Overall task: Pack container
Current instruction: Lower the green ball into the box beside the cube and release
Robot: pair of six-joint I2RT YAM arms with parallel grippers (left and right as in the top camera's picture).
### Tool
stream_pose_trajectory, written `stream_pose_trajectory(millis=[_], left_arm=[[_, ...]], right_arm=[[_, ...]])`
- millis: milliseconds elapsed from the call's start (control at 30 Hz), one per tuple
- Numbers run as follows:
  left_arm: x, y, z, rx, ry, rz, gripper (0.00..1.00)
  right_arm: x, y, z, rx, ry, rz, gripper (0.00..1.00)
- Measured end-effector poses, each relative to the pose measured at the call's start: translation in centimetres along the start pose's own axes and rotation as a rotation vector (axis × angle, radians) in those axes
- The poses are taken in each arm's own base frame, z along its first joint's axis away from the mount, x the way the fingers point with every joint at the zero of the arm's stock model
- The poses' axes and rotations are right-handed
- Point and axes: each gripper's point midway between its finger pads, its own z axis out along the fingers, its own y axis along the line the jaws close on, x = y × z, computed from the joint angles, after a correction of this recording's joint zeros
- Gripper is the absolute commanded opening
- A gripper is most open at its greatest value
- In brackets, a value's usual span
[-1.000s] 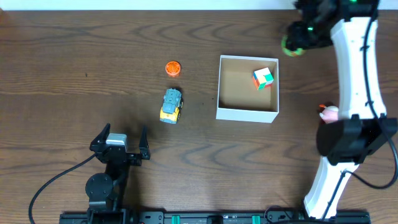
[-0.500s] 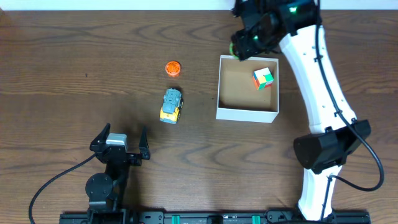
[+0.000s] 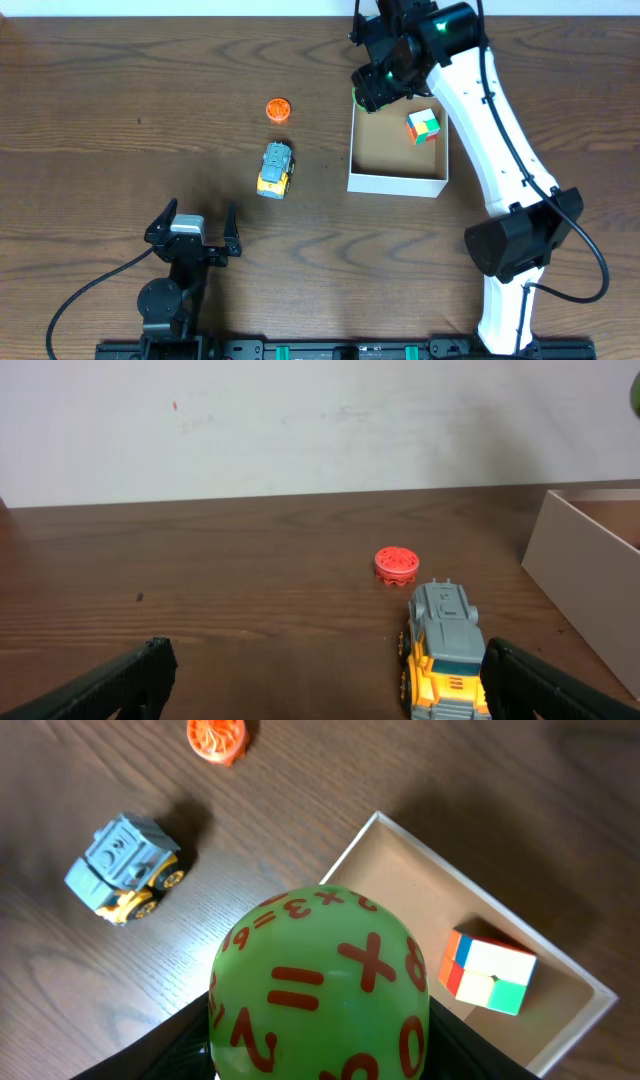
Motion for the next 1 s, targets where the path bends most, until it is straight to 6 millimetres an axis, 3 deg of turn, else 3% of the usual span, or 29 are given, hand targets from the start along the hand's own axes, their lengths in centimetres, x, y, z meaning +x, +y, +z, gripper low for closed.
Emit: stream_pose_trajectory(millis=[167,600,1000], left_arm=[[0.0,0.0,0.0,0.000,0.000,0.000,0.98],[0.0,0.0,0.0,0.000,0.000,0.000,0.98],[0.0,0.0,0.0,0.000,0.000,0.000,0.98]], right_arm=[[0.5,-0.1,1.0,-0.001,0.021,0.006,0.60],[0.3,1.1,1.3,-0.010,0.016,-0.012,0.62],[0.6,1.0,2.4,-0.011,0.034,-0.009,0.62]])
